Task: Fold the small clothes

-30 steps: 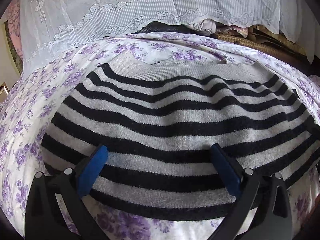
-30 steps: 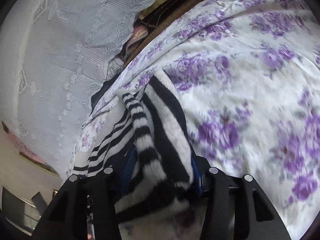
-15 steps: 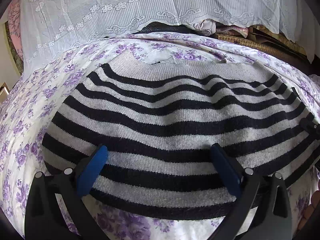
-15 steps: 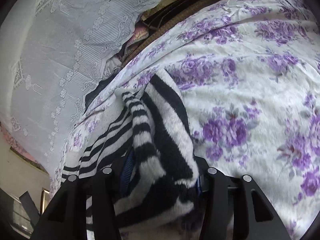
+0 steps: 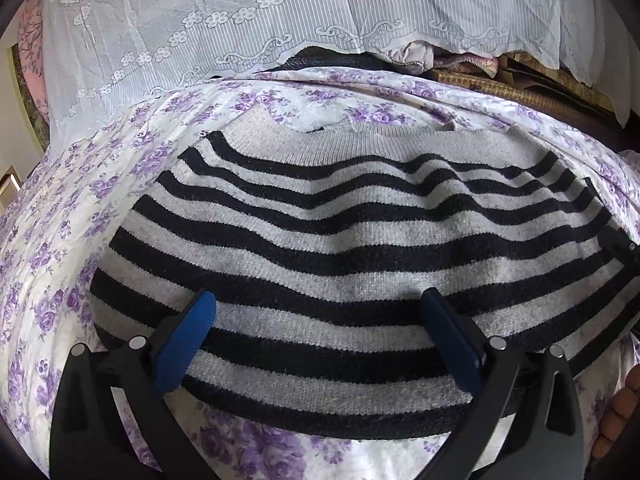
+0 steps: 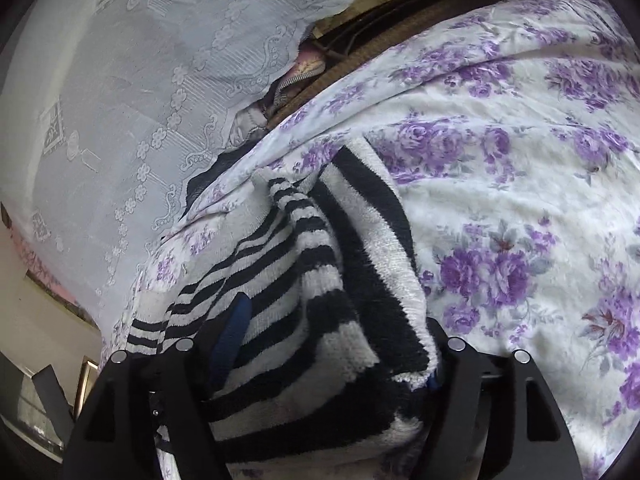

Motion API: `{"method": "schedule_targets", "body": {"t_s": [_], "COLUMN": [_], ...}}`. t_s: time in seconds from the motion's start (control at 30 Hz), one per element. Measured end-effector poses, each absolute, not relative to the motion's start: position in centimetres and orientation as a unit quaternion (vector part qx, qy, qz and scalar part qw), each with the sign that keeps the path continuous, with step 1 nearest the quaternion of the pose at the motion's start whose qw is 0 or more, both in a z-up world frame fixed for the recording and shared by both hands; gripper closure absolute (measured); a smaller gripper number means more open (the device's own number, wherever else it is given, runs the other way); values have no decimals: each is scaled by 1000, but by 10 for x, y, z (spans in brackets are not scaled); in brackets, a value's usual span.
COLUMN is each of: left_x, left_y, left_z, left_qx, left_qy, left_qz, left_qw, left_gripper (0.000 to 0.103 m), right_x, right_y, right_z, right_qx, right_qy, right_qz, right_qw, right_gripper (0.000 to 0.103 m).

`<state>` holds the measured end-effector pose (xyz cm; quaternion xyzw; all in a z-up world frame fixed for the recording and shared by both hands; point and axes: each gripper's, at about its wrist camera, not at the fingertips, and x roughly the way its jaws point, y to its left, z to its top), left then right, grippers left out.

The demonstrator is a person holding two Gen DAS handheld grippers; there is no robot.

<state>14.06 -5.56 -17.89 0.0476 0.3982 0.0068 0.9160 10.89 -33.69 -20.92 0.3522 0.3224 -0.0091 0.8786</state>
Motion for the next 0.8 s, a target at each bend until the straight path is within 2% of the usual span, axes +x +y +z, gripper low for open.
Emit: {"method": "schedule_targets", "body": {"t_s": [0.1, 0.17, 0.23, 0.33, 0.8], "left_x": [141, 141, 141, 141, 142], "left_y": [-56, -56, -55, -56, -47], "left_z": [-180, -180, -180, -180, -166], "left_qx": [49, 48, 49, 49, 53], "left_qy": [398, 398, 398, 398, 395], "left_qz": [7, 6, 6, 6, 0], "left_qw": [916, 916, 916, 916, 917], "left_gripper": [4, 4, 4, 4, 4], "right_x": [109, 107, 105, 104, 105], "right_y": [-338, -342, -348, -348, -346], "right_z": [-209, -211, -214, -215, -217], "right_qx": [350, 356, 377, 382, 379], "right_qy": [331, 335, 329, 325, 325], "right_qz": [-14, -27, -24, -21, -22], "right_qw": [877, 872, 866, 865, 866], "right_gripper": [40, 56, 63, 68, 68]}}
